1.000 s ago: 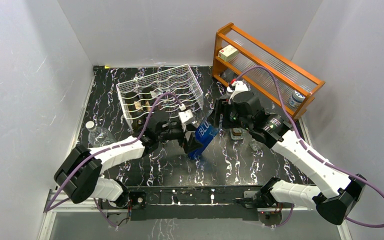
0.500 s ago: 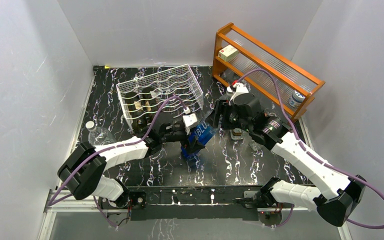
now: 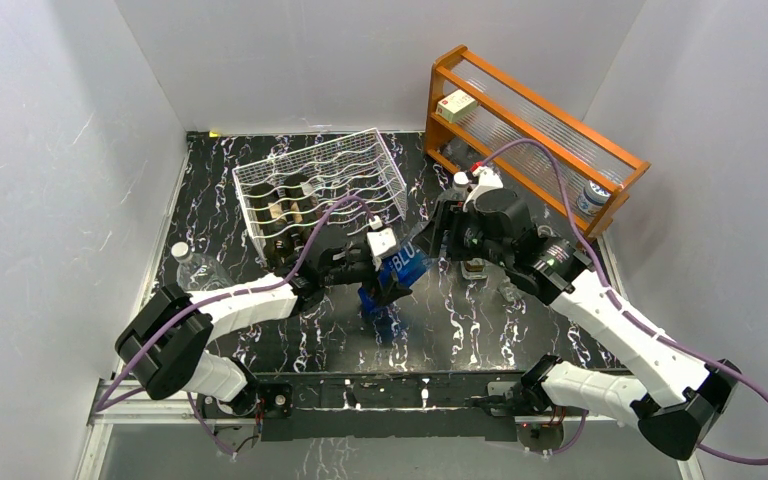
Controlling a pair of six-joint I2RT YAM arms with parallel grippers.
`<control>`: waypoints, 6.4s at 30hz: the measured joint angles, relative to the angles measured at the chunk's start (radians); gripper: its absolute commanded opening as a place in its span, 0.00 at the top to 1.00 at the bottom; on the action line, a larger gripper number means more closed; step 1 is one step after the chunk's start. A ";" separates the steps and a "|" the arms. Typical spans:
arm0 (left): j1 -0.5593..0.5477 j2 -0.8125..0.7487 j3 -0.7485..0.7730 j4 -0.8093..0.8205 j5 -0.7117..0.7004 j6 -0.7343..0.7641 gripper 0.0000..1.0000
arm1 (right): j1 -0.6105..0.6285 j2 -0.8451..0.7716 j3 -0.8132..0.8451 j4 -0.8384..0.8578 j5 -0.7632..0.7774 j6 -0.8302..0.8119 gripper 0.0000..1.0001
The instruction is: Put the wine bottle on the wine rack
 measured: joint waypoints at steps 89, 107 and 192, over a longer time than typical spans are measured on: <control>-0.008 -0.250 0.090 -0.293 -0.332 1.373 1.00 | -0.006 0.312 0.290 -0.280 -0.417 -0.449 0.78; -0.023 -0.260 0.137 -0.376 -0.362 1.199 0.02 | 0.001 0.224 0.227 -0.218 -0.323 -0.417 1.00; -0.017 -0.483 0.409 -0.581 -0.673 -0.199 0.02 | 0.058 0.295 -0.366 0.525 -0.108 -0.253 1.00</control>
